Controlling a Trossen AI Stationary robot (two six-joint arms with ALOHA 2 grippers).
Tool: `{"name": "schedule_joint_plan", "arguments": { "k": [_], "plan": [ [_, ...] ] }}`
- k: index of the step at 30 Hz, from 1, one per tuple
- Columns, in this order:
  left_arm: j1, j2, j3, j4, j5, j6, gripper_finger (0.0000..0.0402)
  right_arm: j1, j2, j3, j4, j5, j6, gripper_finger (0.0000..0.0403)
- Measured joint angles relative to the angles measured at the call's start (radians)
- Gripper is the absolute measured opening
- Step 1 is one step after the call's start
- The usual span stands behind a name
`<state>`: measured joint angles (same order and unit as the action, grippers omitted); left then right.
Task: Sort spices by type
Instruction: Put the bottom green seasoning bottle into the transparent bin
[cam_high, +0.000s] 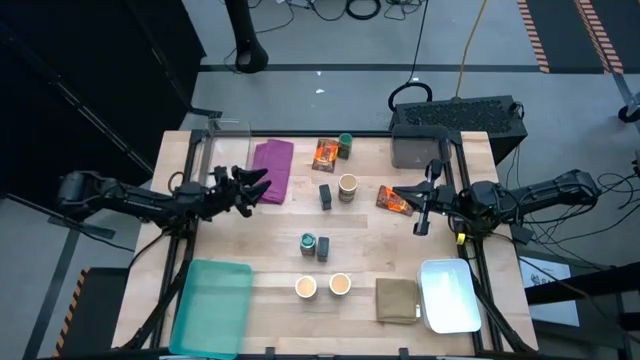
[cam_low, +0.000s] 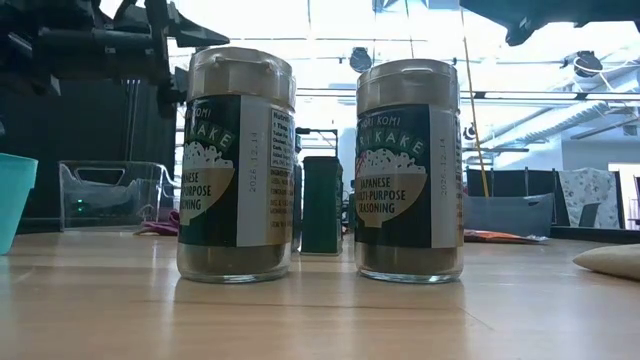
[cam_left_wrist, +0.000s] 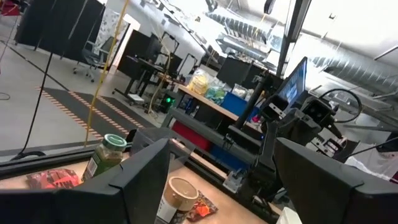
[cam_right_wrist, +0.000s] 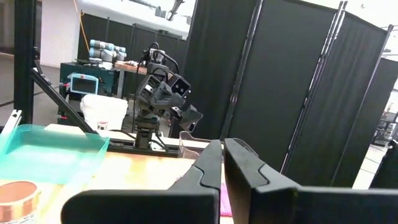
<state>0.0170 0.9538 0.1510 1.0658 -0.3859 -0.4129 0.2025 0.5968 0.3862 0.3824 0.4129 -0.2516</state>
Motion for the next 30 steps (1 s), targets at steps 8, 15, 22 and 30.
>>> {"name": "schedule_joint_plan", "arguments": {
  "k": [8,15,22,30],
  "plan": [
    [0.0,0.004,0.001,0.002,0.003,0.0,0.029,0.0,0.0,0.0,-0.012,0.0,0.0,0.0],
    [0.0,0.004,0.001,0.002,-0.007,-0.024,0.029,0.0,0.0,0.0,-0.017,0.0,0.0,0.0],
    [0.0,0.004,0.001,0.0,-0.008,-0.025,0.029,0.0,0.0,0.0,-0.02,0.0,-0.006,0.0],
    [0.0,0.004,0.001,-0.004,0.007,-0.055,0.029,0.0,0.0,0.0,-0.018,0.0,-0.005,0.0]
  ]
}}
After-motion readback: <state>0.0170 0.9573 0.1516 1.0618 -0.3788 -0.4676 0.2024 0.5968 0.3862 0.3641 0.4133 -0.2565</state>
